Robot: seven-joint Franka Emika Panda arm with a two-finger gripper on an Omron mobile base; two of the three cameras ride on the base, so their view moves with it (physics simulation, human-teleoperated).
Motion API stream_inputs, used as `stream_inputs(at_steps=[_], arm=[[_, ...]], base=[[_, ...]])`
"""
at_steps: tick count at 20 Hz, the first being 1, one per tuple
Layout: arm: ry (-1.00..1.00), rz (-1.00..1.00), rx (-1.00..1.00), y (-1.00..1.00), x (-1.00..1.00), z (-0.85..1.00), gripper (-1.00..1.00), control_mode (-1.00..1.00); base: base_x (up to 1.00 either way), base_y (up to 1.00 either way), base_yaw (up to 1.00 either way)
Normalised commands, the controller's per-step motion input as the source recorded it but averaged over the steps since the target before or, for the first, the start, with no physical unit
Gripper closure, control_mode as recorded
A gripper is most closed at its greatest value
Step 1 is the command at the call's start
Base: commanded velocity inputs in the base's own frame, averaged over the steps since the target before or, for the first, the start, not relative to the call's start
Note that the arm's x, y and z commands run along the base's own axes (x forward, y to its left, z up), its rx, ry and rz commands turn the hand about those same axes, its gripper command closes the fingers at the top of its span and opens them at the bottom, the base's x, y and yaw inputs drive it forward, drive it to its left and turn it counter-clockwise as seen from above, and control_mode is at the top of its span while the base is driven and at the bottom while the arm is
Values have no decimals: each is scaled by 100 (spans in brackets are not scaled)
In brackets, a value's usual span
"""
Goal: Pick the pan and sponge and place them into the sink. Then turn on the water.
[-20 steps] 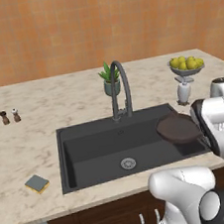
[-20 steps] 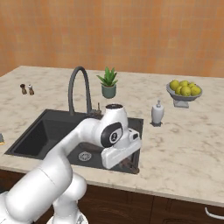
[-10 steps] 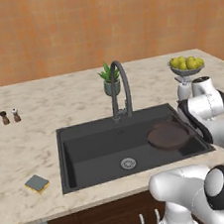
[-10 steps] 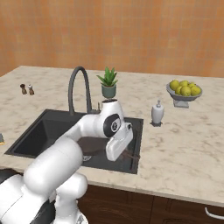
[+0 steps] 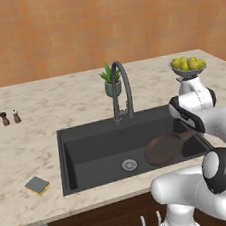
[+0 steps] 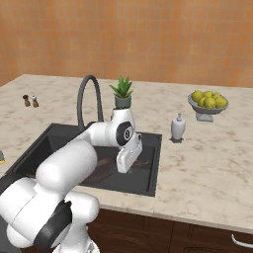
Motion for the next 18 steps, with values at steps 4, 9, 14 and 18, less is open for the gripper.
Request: stream_inputs(at_steps=[4,9,14,18], arm=[[-2,6,18,29,11,-9,100,-100],[-15,0,24,40,28,-22,100,-100],[-16,-13,17,38,37,-19,100,-100],[-12,-16,6,28,32,-40,100,-100]], base=[[0,0,0],[0,0,0],[0,0,0],[0,0,0]])
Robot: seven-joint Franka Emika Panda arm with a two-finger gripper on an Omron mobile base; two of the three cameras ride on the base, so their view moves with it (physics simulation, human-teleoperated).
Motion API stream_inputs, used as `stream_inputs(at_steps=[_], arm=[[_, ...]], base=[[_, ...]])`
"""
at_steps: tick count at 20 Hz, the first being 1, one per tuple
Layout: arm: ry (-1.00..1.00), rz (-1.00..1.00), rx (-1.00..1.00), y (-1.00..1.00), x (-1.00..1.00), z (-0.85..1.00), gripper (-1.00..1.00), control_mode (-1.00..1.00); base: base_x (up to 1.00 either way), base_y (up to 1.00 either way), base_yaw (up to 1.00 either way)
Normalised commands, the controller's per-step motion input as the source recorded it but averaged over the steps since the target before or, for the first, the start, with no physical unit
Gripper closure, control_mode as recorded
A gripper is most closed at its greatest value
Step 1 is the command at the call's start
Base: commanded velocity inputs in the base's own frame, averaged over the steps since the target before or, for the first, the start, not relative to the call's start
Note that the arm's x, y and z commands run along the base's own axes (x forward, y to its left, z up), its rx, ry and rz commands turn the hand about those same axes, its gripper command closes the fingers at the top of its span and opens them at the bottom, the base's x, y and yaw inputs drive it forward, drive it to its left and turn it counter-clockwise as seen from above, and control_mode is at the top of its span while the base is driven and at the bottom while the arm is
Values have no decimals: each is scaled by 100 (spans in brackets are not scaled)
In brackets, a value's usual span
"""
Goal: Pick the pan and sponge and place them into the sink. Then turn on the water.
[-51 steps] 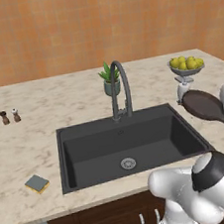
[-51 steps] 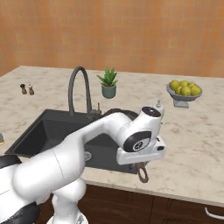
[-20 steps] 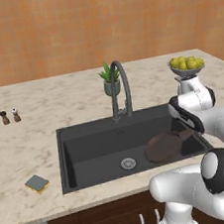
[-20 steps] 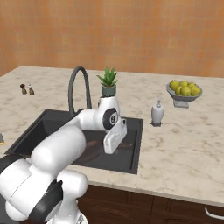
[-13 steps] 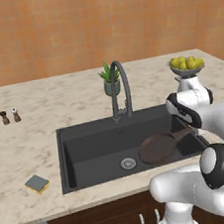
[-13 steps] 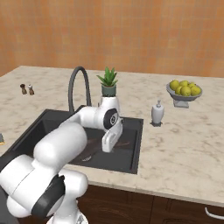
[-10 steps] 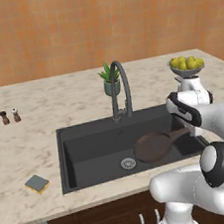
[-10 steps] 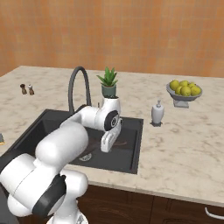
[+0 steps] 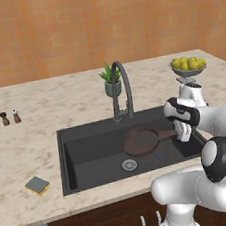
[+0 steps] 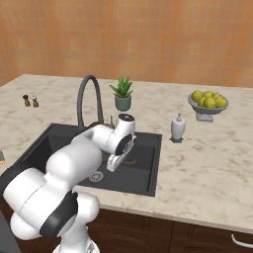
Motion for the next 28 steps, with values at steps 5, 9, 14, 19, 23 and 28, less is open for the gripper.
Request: stream_inputs(at_steps=[5,9,14,19,23,28], arm=[[-9,-12,5,7,27,-57,100,-100],[-5,-6,2,0,24,-64,100,-100],[0,0,1,2,40,-41,100,-100],[1,1,0,7,31,-27,100,-100],[6,5,0,1,13,-46,100,-100],[4,10,0,0,2,-62,100,-100]], base=[[0,0,0],[0,0,0],[0,0,0],[0,0,0],[0,0,0],[0,0,0]])
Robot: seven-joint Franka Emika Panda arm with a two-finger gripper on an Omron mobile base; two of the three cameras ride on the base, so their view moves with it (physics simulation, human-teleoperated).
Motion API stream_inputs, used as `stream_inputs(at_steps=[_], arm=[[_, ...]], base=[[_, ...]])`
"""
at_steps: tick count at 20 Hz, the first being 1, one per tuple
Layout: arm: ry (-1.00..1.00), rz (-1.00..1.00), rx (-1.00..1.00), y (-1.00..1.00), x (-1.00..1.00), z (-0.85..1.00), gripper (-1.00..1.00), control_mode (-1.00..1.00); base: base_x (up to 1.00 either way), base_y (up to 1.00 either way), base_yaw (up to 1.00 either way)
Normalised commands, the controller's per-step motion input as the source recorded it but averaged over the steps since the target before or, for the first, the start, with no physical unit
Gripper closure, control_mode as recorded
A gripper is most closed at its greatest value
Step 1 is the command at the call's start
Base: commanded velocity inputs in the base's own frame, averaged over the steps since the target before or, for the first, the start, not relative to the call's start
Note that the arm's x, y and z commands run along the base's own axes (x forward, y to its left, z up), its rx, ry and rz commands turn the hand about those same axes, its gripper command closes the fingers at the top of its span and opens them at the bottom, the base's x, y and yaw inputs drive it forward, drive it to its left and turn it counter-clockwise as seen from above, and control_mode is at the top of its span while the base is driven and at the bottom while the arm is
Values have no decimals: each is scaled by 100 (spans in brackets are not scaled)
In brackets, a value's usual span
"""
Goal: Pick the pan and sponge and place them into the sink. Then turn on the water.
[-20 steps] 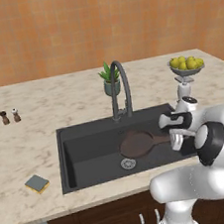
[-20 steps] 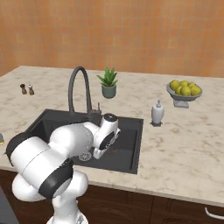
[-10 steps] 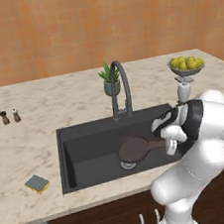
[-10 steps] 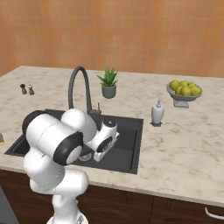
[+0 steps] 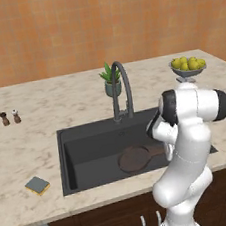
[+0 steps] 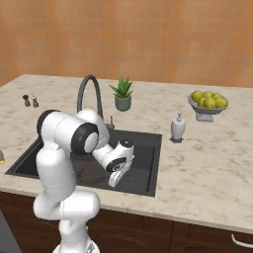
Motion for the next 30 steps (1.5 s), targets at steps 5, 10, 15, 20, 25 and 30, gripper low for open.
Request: stream_inputs(at_steps=[5,10,15,20,25,30], arm=[[-8,1,0,0,37,-59,100,-100],[-15,0,0,0,40,-71,100,-100],[-16,0,0,0,15,-70,100,-100],[-14,0,-2,0,16,-55,100,-100],[-4,0,0,0,17,-4,-100,-100],[6,0,6,-17,20,42,-100,-100]], base=[[0,0,0],[0,0,0],[0,0,0],[0,0,0],[0,0,0],[0,0,0]])
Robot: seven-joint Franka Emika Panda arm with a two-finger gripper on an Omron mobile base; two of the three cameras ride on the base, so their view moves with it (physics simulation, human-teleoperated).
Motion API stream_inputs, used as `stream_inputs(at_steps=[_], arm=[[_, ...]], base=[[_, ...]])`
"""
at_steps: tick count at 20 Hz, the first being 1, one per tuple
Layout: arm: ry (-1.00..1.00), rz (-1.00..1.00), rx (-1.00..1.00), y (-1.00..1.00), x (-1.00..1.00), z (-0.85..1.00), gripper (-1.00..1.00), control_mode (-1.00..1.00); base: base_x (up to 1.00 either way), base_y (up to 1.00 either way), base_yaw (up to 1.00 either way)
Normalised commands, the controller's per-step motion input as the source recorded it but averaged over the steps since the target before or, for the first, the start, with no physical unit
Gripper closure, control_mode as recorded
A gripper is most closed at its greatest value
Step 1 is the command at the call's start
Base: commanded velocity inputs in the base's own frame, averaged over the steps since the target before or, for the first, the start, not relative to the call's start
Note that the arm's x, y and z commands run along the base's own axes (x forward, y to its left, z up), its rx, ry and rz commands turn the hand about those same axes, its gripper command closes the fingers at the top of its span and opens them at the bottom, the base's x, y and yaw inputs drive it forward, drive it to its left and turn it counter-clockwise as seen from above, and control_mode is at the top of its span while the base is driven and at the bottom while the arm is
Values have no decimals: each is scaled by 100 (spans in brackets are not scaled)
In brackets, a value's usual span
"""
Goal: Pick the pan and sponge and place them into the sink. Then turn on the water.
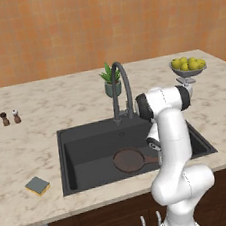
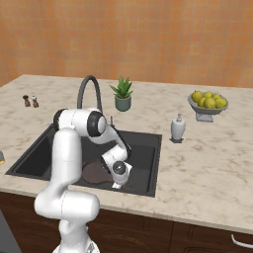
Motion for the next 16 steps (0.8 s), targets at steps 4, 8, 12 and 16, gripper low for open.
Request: stream_inputs(at_steps=[4,8,12,16], arm=[[8,0,25,-48,28,94,-100,-100],[20,0,27,-67,25,100,-100,-100],[31,0,19,-72,27,100,-100,-100],[42,0,6,-52,40,100,-100,-100]], base=[[0,0,0],[0,0,0],[0,0,0],[0,0,0]])
